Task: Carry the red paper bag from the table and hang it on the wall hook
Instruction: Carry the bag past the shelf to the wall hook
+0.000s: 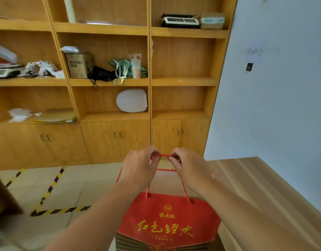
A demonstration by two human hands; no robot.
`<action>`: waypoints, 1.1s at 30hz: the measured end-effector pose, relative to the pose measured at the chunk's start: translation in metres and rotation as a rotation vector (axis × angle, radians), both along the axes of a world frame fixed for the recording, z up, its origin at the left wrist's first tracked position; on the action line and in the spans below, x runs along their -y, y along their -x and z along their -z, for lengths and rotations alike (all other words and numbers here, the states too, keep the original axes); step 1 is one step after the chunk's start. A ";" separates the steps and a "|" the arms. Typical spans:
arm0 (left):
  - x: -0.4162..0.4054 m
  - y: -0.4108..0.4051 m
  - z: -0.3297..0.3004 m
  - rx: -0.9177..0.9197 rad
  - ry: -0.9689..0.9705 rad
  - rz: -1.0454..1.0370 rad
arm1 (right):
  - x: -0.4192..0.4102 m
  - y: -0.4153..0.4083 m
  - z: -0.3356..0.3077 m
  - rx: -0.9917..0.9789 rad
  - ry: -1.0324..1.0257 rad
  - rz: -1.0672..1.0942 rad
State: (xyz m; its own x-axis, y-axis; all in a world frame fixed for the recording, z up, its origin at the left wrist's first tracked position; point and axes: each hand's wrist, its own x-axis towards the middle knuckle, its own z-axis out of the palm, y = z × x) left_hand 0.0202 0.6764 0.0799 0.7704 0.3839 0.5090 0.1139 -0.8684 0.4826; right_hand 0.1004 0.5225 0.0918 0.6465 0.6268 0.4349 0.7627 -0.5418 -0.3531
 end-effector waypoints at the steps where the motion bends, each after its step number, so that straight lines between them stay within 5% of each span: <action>1: -0.009 -0.008 0.001 0.000 0.000 -0.004 | -0.009 -0.012 0.001 -0.003 -0.008 -0.017; 14: -0.177 -0.178 0.005 -0.006 0.012 0.051 | -0.175 -0.187 0.008 0.091 0.096 -0.017; 33: -0.398 -0.481 -0.003 -0.040 -0.052 0.039 | -0.394 -0.492 0.008 0.030 -0.023 0.036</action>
State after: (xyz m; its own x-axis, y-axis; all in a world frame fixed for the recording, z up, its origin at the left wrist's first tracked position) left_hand 0.5008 1.0740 0.0825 0.8042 0.3269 0.4963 0.0977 -0.8965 0.4321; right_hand 0.5928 0.9164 0.0838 0.6549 0.5932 0.4682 0.7534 -0.5607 -0.3435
